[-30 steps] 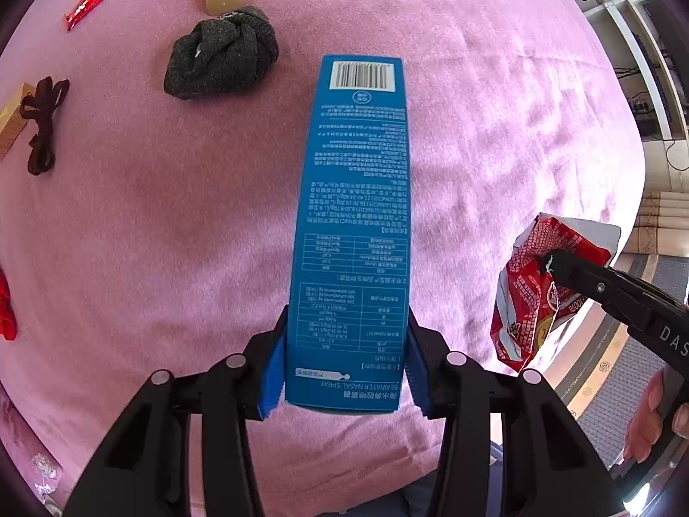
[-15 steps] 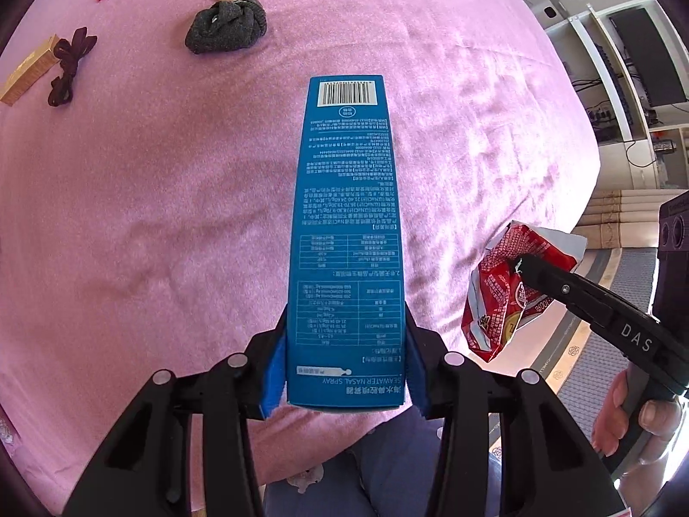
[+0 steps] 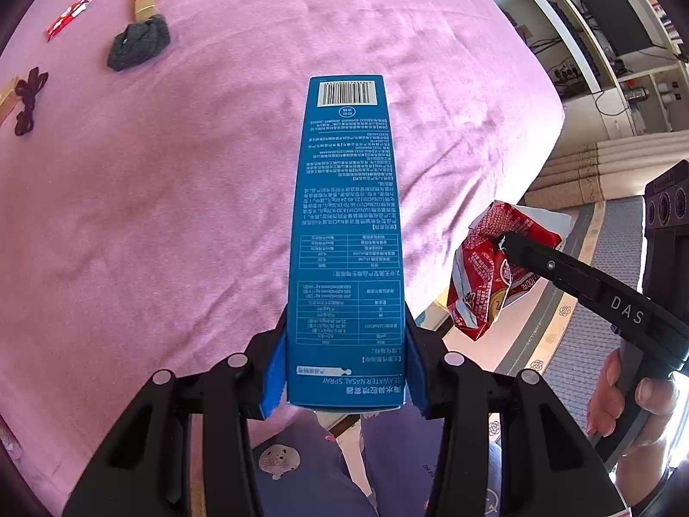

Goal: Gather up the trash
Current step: 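Grasp the blue nasal spray box with the left tool and lift it, then carry the box and wrapper to the yellow basin and open both tools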

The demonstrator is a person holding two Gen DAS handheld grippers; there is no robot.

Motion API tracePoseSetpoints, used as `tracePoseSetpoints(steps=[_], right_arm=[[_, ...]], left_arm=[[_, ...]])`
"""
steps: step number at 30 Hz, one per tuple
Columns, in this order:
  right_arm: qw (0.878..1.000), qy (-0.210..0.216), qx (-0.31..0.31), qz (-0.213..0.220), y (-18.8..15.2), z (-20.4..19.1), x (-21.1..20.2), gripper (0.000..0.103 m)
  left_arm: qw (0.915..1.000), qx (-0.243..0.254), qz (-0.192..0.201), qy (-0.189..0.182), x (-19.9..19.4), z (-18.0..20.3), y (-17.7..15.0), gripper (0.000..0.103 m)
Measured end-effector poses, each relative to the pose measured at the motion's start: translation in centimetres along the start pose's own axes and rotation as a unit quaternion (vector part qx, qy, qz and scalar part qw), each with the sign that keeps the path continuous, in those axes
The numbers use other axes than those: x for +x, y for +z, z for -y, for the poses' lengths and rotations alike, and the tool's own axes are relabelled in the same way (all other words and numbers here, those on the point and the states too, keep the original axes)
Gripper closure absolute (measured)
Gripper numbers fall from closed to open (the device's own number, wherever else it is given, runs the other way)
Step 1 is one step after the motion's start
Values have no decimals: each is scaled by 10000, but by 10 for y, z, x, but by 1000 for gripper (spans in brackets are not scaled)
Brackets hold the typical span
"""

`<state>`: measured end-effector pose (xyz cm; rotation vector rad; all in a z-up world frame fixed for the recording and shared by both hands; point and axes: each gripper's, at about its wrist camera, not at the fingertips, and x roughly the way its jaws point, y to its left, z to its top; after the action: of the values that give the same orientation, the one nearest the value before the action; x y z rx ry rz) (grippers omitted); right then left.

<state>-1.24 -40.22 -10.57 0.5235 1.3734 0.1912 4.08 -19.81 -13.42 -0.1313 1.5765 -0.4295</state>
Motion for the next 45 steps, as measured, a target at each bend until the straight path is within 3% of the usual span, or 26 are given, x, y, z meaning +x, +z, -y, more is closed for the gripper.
tracePoseSetpoints(steps=[14,24,36,45], right_arm=[[9951,-442,837,271,-11,178,-102,94],[9865,-609,1494,279,-34,287,-131,94],[9840,-590,1678,58,-49,350,-119,94],[9844,-559,1671,-25,-46,370,-112,93]], left_arm=[[9954,847,-385,-245,59,187,9,58],[9835,1508,-971,-219,127,292,2,58],[9699,1934,-1479,36,196,351,-8,58],[9685,1887,-1618,114,220,361,0,57]])
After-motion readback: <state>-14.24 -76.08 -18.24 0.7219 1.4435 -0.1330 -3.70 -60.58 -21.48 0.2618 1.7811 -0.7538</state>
